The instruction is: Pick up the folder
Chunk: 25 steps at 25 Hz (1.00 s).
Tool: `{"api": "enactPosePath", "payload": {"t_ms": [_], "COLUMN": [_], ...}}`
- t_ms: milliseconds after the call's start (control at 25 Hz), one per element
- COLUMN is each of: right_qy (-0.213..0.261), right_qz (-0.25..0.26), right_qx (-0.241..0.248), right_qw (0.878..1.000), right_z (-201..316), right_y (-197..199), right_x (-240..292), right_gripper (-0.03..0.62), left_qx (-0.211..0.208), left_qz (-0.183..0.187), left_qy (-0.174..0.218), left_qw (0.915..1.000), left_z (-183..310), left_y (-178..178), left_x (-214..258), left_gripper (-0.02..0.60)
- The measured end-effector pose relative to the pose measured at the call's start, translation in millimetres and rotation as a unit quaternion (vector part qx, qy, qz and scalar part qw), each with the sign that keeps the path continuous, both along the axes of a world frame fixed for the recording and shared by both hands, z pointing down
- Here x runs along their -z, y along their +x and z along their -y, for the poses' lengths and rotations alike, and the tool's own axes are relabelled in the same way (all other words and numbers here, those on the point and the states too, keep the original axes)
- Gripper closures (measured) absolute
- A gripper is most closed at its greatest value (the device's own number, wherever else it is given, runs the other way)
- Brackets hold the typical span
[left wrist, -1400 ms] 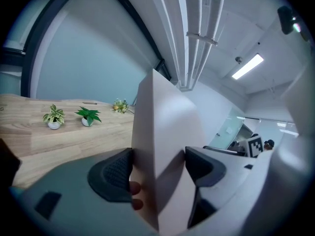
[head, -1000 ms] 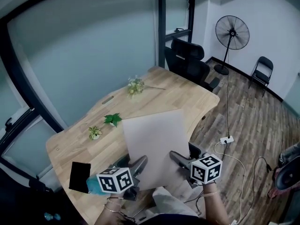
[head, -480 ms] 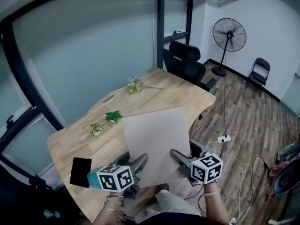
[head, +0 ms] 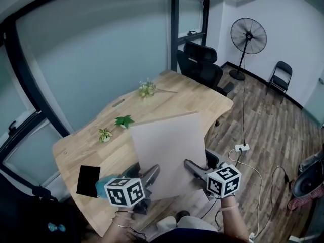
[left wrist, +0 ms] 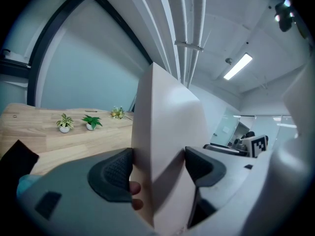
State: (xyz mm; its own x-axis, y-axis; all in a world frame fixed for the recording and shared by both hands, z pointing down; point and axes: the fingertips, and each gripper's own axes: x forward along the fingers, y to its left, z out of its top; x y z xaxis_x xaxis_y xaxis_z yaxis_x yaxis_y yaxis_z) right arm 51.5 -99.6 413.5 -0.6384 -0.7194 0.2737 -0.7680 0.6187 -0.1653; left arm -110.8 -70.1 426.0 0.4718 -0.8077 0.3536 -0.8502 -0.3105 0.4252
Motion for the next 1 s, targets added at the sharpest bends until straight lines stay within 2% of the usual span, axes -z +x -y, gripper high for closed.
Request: {"api": "enactPosePath", "payload": {"t_ms": [480,1000], "right_qy": [0.007,0.024], "right_qz": [-0.003,0.000], "right_qx": [0.009,0.015], "right_qw": [1.000,1.000], "right_z": [-12,-20], "right_y": [15,65], "right_x": [0,11], "right_gripper": [0.240,0.243], "left_qx": [0.012,0.021], "left_qz": [0.010,0.025], "left_qy": [0.007,0.016], "left_qw": [0.9999,0.9993], "left_z": [-14,-24], "left_y": [15,66], "left_x": [2,15], "left_gripper": [0.252,0.252]}}
